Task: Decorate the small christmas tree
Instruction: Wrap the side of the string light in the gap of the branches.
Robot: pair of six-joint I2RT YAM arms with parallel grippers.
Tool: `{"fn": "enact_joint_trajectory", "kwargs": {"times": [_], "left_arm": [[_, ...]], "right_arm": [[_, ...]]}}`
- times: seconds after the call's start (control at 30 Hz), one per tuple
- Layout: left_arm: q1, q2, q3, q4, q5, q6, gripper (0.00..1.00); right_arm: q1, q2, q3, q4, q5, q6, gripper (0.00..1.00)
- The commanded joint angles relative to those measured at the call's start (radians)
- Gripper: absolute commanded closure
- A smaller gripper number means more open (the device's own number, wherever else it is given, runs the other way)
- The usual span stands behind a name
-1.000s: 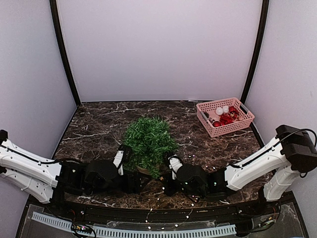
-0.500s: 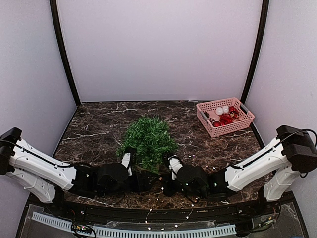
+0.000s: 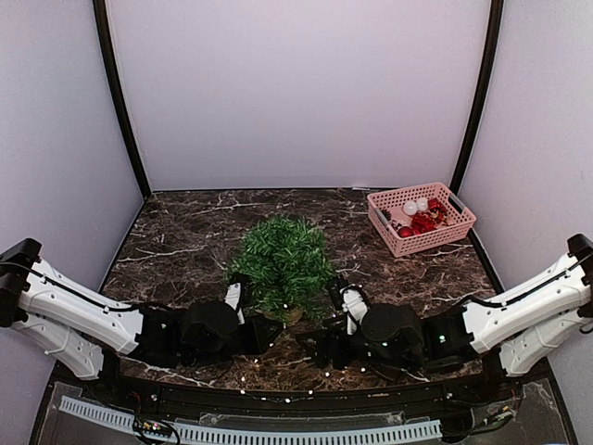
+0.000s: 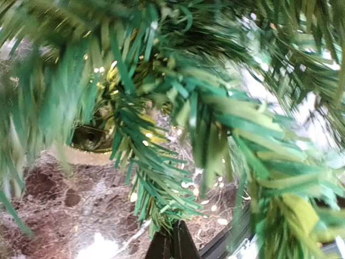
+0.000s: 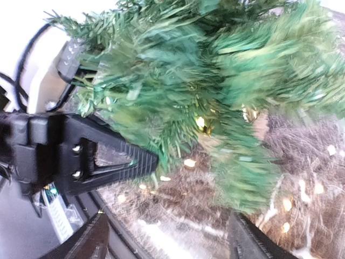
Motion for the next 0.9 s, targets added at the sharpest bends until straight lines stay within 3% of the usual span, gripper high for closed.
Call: {"fn": "enact_joint_trajectory", "kwargs": {"times": [0.0, 0.13, 0.3, 0.43, 0.87], "left_arm": [[0.009, -0.039, -0.016, -0.019, -0.005, 0.0, 1.0], [0.01, -0.048, -0.021, -0.026, -0.006, 0.006, 1.0], [0.011, -0.058, -0.019, -0.048, -0.007, 0.009, 1.0], [0.011, -0.058, -0.015, -0.058, -0.006, 0.011, 1.0], [0.012, -0.065, -0.008, -0.079, 0.011, 0.034, 1.0]], "right_arm": [[0.033, -0.119, -0.019, -0.243, 0.042, 0.127, 0.18], [0.038, -0.182, -0.074, -0.331, 0.034, 0.237, 0.14], [0.068, -0.199, -0.05, -0.526, 0.042, 0.52, 0.14], [0.109, -0.177, -0.025, -0.544, 0.009, 0.63, 0.14], [0.119, 0.018, 0.039, -0.309, -0.079, 0.559, 0.18]]}}
